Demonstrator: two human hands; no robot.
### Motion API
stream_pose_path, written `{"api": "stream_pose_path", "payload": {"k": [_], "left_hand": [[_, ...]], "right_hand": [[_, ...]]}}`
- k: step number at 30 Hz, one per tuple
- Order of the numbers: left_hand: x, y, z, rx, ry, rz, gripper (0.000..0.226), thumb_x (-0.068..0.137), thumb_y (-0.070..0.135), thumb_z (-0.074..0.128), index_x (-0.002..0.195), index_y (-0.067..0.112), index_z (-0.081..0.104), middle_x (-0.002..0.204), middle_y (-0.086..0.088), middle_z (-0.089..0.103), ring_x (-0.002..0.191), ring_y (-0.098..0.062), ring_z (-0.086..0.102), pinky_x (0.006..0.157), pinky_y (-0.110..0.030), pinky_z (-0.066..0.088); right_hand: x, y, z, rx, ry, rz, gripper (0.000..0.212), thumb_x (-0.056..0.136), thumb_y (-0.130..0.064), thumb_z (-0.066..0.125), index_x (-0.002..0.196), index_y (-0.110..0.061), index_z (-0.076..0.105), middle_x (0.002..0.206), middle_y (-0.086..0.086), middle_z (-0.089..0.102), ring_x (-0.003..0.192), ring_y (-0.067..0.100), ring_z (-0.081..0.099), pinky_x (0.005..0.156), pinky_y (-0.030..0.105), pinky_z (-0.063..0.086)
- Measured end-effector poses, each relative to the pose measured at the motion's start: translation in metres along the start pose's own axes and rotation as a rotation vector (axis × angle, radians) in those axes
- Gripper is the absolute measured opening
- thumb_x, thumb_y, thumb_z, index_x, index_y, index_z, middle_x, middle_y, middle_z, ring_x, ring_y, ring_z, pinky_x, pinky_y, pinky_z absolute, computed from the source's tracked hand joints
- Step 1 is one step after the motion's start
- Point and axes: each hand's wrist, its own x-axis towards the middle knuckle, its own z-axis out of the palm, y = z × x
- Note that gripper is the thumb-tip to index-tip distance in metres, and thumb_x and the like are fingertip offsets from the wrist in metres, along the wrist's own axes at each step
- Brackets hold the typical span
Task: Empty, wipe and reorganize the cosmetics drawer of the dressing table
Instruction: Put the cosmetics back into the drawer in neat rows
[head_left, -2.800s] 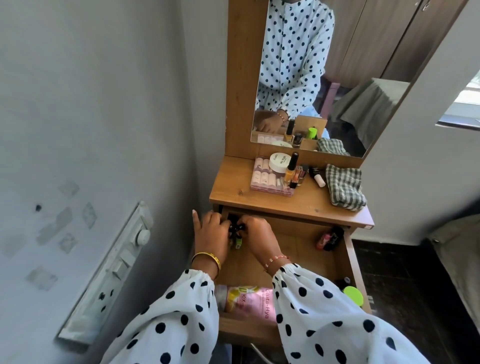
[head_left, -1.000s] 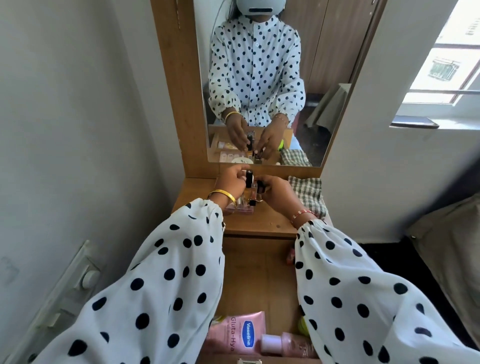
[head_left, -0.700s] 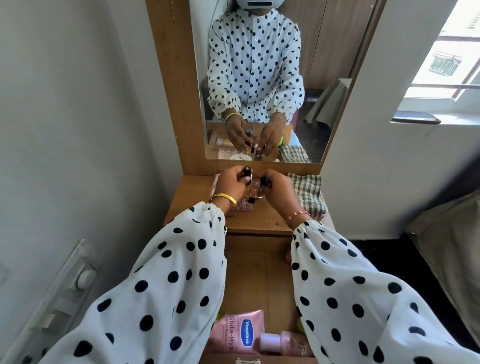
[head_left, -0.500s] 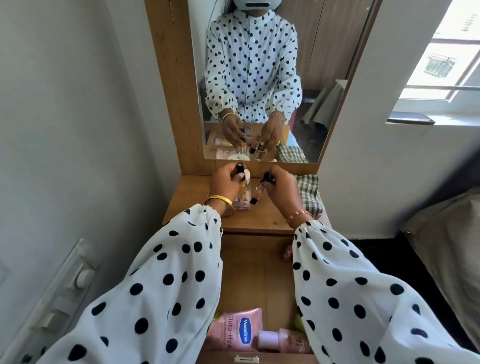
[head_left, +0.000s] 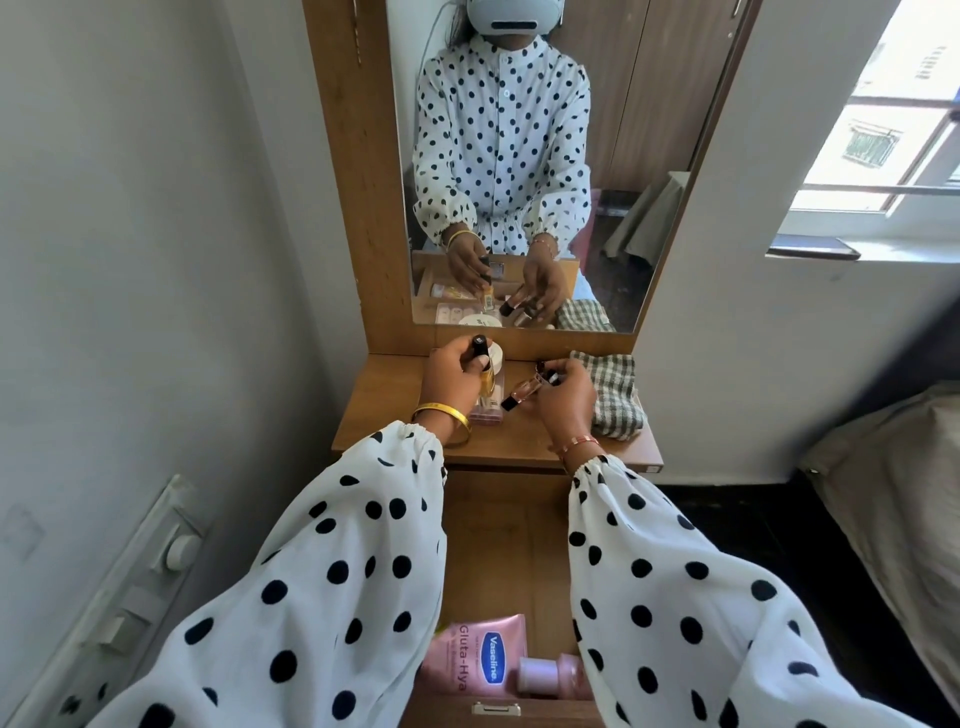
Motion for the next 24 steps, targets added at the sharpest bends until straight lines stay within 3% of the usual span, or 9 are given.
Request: {"api": "stream_pose_path", "payload": {"k": [4,8,12,17,24], "left_hand": [[-0.002,-0.003,0.000,-0.012,-0.002,-0.010,0.032,0.092,0.007,0.050,0.123,0.005,0.056,0.123,-0.015,0.061,0.117,-0.028,0.055,0.094,-0.026,0.040],[-0.001,-0.007,0.001,-0.016,-0.006,-0.031,0.034,0.091,0.007,0.051,0.125,0.006,0.055,0.126,-0.015,0.059,0.118,-0.027,0.054,0.098,-0.028,0.041],[-0.001,-0.009,0.001,0.008,-0.001,-0.035,0.034,0.091,0.010,0.052,0.125,0.007,0.054,0.127,-0.016,0.057,0.118,-0.028,0.053,0.100,-0.032,0.041],[-0.004,-0.013,0.002,0.036,0.007,-0.024,0.034,0.091,0.011,0.052,0.125,0.007,0.054,0.127,-0.017,0.056,0.118,-0.029,0.053,0.096,-0.028,0.041],[-0.015,-0.014,0.000,0.042,0.025,-0.009,0.033,0.091,0.010,0.053,0.124,0.005,0.056,0.127,-0.015,0.056,0.118,-0.028,0.053,0.090,-0.021,0.039]], "right_hand": [[0.002,0.004,-0.004,0.144,0.012,0.097,0.028,0.085,0.010,0.051,0.095,-0.015,0.052,0.106,0.013,0.060,0.088,0.029,0.068,0.056,0.027,0.058],[0.004,0.009,-0.008,0.193,0.033,0.076,0.024,0.088,0.008,0.051,0.097,-0.014,0.053,0.094,0.005,0.056,0.079,0.023,0.067,0.065,0.029,0.059],[0.004,0.012,-0.010,0.239,0.029,0.061,0.023,0.090,0.007,0.050,0.101,-0.013,0.053,0.088,0.000,0.056,0.078,0.019,0.066,0.059,0.020,0.056],[0.007,0.013,-0.011,0.203,0.055,0.023,0.024,0.088,0.007,0.052,0.099,-0.014,0.054,0.100,0.008,0.058,0.093,0.028,0.067,0.077,0.038,0.058],[-0.002,0.009,-0.017,0.220,0.056,-0.046,0.025,0.087,0.006,0.056,0.096,-0.017,0.054,0.098,0.007,0.058,0.092,0.028,0.067,0.077,0.038,0.058]]}}
